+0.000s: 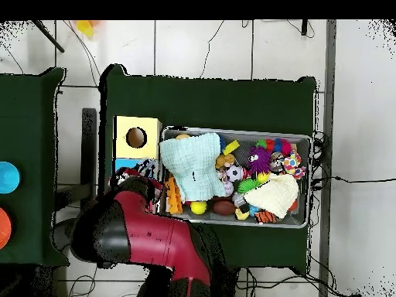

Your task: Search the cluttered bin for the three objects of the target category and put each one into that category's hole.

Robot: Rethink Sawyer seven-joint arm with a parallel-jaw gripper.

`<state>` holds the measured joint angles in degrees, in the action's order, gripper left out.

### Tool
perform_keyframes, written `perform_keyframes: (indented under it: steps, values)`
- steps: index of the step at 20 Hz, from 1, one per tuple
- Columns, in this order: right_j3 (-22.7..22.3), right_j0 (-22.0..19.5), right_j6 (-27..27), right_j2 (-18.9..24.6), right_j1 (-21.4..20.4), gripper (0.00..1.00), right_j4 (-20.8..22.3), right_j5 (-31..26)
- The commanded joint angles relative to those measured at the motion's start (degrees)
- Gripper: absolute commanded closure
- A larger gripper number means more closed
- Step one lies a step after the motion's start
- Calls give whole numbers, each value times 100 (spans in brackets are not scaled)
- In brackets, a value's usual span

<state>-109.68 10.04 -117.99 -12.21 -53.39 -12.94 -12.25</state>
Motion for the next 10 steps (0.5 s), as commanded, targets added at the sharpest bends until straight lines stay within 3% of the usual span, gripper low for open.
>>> perform_keyframes:
  steps: [1, 10]
  values:
    - [483, -4, -1145, -18, 399, 100, -298, -472]
    - [378, -216, -1121, 289, 909, 100, -360, 451]
